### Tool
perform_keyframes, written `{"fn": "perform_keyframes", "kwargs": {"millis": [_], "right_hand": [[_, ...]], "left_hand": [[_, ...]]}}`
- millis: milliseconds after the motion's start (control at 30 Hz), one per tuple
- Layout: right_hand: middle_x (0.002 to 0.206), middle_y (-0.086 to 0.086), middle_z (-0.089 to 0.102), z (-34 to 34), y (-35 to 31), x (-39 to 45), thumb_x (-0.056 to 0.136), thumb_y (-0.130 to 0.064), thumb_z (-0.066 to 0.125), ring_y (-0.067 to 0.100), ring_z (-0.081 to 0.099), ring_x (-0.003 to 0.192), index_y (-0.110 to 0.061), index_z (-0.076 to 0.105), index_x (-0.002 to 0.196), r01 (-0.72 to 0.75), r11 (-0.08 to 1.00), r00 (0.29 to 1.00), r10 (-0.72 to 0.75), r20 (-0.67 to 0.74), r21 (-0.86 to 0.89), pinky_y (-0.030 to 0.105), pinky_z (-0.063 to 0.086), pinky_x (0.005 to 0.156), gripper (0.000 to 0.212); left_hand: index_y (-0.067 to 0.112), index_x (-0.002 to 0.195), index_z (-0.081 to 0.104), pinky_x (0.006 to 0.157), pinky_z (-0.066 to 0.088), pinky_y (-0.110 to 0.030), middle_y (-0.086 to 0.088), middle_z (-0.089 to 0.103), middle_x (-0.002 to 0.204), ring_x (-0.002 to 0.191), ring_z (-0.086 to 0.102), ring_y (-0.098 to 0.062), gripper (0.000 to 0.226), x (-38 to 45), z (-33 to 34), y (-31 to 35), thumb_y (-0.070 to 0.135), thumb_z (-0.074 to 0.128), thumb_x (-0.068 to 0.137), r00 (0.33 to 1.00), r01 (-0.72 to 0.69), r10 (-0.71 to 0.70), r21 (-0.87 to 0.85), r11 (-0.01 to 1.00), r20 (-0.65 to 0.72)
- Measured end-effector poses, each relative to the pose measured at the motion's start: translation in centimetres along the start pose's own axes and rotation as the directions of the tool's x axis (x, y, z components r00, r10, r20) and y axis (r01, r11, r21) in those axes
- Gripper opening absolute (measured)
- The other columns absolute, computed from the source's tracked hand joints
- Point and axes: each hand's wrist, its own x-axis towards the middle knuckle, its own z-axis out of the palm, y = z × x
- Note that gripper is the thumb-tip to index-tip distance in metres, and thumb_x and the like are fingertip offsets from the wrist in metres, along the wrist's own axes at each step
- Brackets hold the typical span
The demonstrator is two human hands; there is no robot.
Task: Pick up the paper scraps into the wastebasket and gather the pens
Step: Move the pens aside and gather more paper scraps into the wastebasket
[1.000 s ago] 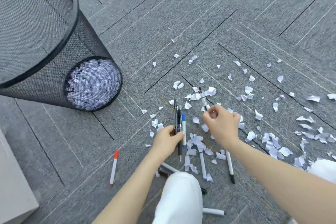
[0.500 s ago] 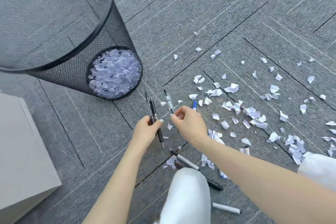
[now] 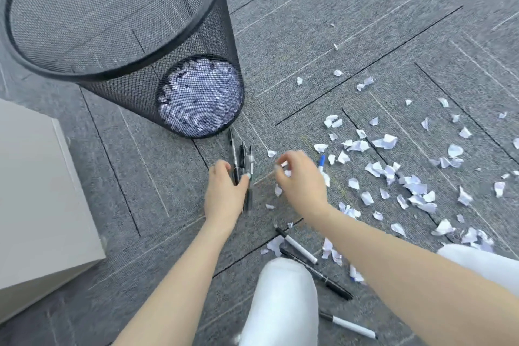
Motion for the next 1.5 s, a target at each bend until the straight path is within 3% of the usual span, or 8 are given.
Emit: {"fn": "perform_keyframes", "kwargs": {"millis": [100,367,633,833,1067,1267,1400,1500], "right_hand": [[0.089,-0.009,0.052,-1.5,3.1,0.2,0.088,-0.037,0.056,0.010,0.050,0.079,-0.018,0.052,0.099,-0.001,0.983,0.986,-0.030,-0.163,-0.182,0.026,0.039,0.077,0.023],[0.061,-0.007,0.050,-2.3,6.7,-2.0,0.079,-0.026,0.055,0.020,0.050,0.064,-0.019,0.045,0.083,0.066,0.907,0.993,-0.100,-0.061,-0.415,0.031,0.026,0.073,0.013],[0.063,-0.010,0.049,-1.5,8.5,-6.2,0.069,-0.024,0.052,0.015,0.049,0.062,-0.021,0.047,0.069,0.523,0.753,0.851,-0.487,0.197,-0.399,0.028,0.027,0.066,0.006],[0.081,-0.009,0.056,-2.1,10.2,-6.8,0.080,-0.033,0.050,0.016,0.054,0.073,-0.023,0.054,0.077,0.355,0.860,0.932,-0.356,0.068,-0.365,0.027,0.029,0.070,0.012],[0.097,-0.009,0.058,-5.4,11.0,-4.9,0.086,-0.035,0.041,0.010,0.048,0.091,-0.024,0.059,0.092,0.078,0.955,0.967,-0.142,-0.211,-0.285,0.023,0.023,0.078,0.023],[0.106,-0.009,0.055,-7.4,13.6,-6.7,0.089,-0.023,0.055,0.016,0.050,0.103,-0.019,0.060,0.100,-0.149,0.967,0.959,0.091,-0.269,-0.204,0.026,0.023,0.090,0.013],[0.100,-0.017,0.046,-7.9,14.8,-8.1,0.087,-0.037,0.040,0.010,0.047,0.094,-0.021,0.059,0.098,-0.165,0.967,0.943,0.097,-0.318,-0.195,0.021,0.019,0.083,0.028],[0.101,-0.019,0.046,-7.9,15.0,-8.2,0.086,-0.040,0.034,0.004,0.045,0.094,-0.024,0.058,0.099,-0.141,0.971,0.948,0.075,-0.310,-0.195,0.019,0.020,0.082,0.031]], "left_hand": [[0.015,0.107,0.048,0.066,0.037,-0.026,0.002,0.045,0.107,0.079,0.049,-0.014,0.024,-1.5,0.7,0.9,0.031,0.055,0.090,0.981,-0.187,0.191,0.085,0.979,-0.044],[0.012,0.119,0.048,0.090,0.042,-0.031,-0.004,0.045,0.120,0.105,0.050,-0.021,0.032,-2.1,4.3,2.6,0.024,0.053,0.090,0.913,-0.401,0.393,0.065,0.914,0.107],[0.019,0.149,-0.001,0.114,-0.010,-0.038,-0.008,-0.014,0.156,0.143,-0.012,-0.025,0.065,0.2,6.1,3.4,0.043,0.030,0.097,0.860,-0.482,0.410,0.220,0.848,0.305],[0.024,0.142,-0.022,0.110,-0.019,-0.041,-0.005,-0.037,0.143,0.136,-0.030,-0.024,0.073,-0.1,7.7,3.3,0.060,0.014,0.091,0.821,-0.557,0.442,0.337,0.759,0.362],[0.033,0.144,-0.009,0.118,0.004,-0.036,0.012,-0.020,0.151,0.144,0.010,-0.018,0.059,0.5,8.7,7.6,0.049,0.019,0.095,0.430,-0.849,0.748,-0.056,0.526,0.506],[0.014,0.125,0.055,0.102,0.032,-0.039,-0.005,0.048,0.132,0.114,0.048,-0.023,0.033,6.7,7.3,11.4,0.019,0.046,0.094,0.699,-0.714,0.713,0.001,0.700,0.043],[0.015,0.147,0.018,0.114,0.002,-0.046,-0.005,0.005,0.156,0.143,0.005,-0.026,0.059,12.8,7.1,13.7,0.040,0.034,0.097,0.903,-0.428,0.409,0.171,0.887,0.133],[0.016,0.149,0.006,0.112,-0.010,-0.044,-0.006,-0.008,0.156,0.144,-0.009,-0.024,0.064,13.5,7.6,14.3,0.045,0.029,0.096,0.870,-0.480,0.428,0.219,0.850,0.246]]}}
